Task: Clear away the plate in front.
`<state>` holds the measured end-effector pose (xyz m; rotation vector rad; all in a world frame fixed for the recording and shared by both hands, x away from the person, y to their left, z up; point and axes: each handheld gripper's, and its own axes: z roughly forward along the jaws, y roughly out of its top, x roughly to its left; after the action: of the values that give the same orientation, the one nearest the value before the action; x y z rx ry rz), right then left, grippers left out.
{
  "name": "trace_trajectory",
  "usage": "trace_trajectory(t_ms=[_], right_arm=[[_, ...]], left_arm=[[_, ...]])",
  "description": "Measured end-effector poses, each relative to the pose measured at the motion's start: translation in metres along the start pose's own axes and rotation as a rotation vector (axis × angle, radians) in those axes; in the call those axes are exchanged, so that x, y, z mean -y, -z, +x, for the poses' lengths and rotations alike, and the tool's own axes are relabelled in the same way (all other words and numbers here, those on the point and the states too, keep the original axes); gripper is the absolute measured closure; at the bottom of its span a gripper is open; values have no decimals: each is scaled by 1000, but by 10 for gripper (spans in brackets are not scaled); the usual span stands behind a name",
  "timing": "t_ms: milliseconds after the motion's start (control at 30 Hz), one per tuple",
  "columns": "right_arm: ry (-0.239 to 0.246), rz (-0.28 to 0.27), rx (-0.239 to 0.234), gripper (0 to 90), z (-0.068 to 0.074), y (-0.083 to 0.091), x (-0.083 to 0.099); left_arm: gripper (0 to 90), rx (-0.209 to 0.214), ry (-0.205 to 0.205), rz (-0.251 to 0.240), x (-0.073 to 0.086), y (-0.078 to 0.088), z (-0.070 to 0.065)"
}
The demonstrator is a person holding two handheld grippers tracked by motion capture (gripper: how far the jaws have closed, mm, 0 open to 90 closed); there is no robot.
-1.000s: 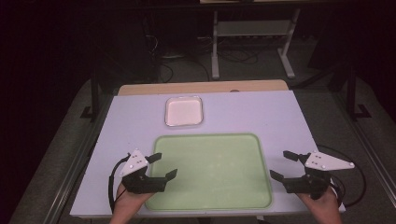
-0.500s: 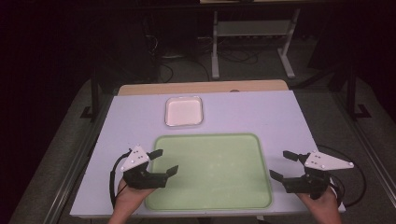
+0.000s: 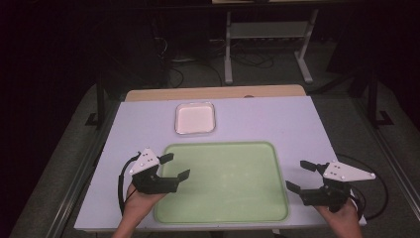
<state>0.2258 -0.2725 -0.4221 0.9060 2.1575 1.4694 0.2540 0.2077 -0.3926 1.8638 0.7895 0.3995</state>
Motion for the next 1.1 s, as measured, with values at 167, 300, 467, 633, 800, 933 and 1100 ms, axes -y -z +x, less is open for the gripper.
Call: trace_trajectory(t_ms=[167,300,467,633,800,933,1100], right_arm=[[1,-2,1,140,0,0,0],[4,-4,0,140,0,1,0],[4,-7,-1,140,1,1,0],[5,-8,-1,140,1,1,-1],[5,-8,0,140,1,1,-1],[5,-8,0,140,1,2,-1],[3,-10,1,140,1,2,0]], left_arm=[[191,2,-4,8,-2,-4,2],[191,1,1,11,-3,-7,5],[191,-1,8,12,-5,-10,7],[191,-8,8,9,-10,-12,11],[195,-8,10,5,-15,-16,15],[198,-16,11,9,-19,-20,20],[202,-20,18,3,-24,-23,24]])
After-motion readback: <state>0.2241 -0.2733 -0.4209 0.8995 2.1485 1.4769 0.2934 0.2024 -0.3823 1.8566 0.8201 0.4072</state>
